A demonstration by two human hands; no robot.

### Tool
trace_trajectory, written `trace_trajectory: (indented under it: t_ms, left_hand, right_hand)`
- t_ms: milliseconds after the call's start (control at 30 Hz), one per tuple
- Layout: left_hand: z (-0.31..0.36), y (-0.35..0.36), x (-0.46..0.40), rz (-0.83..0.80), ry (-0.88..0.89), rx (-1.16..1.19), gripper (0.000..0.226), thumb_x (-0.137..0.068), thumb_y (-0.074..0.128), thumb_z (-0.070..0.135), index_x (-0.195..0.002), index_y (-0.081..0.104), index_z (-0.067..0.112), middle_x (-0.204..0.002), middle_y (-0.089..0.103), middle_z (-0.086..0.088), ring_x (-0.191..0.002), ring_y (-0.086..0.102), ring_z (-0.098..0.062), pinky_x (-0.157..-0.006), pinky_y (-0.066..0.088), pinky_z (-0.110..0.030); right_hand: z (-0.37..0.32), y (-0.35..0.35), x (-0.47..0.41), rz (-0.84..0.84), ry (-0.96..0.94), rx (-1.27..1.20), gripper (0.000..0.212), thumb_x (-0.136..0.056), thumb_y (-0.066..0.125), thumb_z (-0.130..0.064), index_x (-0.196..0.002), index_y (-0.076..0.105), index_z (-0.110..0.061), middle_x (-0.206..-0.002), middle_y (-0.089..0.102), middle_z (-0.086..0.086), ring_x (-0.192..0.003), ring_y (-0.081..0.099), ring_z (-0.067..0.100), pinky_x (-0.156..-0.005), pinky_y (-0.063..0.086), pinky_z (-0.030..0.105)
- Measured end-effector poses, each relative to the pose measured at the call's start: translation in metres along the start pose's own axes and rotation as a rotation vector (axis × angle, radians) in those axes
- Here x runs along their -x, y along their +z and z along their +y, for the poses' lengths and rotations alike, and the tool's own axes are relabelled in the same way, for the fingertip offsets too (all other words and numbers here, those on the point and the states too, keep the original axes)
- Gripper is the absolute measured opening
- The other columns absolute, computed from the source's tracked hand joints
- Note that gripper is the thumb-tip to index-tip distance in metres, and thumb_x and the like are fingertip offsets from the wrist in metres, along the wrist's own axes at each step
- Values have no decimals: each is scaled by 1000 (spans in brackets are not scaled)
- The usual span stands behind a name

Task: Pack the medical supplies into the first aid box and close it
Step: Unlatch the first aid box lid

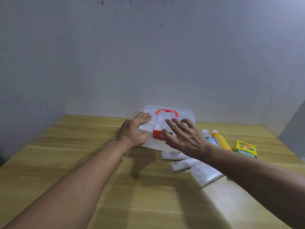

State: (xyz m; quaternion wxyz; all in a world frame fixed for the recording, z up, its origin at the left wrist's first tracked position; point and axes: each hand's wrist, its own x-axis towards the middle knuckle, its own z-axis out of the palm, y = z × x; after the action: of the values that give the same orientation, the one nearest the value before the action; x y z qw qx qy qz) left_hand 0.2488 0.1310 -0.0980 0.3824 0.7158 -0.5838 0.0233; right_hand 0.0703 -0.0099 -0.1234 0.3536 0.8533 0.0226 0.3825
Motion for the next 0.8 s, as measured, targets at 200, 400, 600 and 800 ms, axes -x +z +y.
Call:
trace_trajectory:
  t_ms: [200,400,600,800]
  left_hand:
    - [5,-8,-20,-24,-155,90,44,-89,54,11,-133,56,13,-147,46,0,-140,35,-9,-111,23,-19]
    - [-1,6,-37,-43,-318,210,43,-97,47,27,-139,48,16,-153,36,3,-143,31,-14,-118,22,-31]
    - [-8,9,-36,2,-306,204,40,-94,54,28,-133,55,18,-149,44,4,-139,37,-14,-113,27,-28]
    - [-8,12,-35,33,-298,199,39,-94,54,29,-132,57,19,-148,45,5,-139,39,-13,-113,29,-28]
  right_hand:
    - [4,-6,-14,-133,49,-94,57,-70,76,-37,-120,55,-18,-112,64,21,-94,61,36,-82,47,49]
    - [4,-1,-17,-185,70,-155,67,-65,82,-31,-125,54,-15,-114,62,25,-103,60,43,-86,50,54]
    - [-7,12,-10,-110,69,-56,53,-79,72,-29,-123,49,-10,-120,63,29,-104,63,46,-83,52,58]
    - [-15,15,-14,-78,47,51,25,-90,54,-17,-112,56,-4,-113,64,34,-100,63,50,-78,53,60]
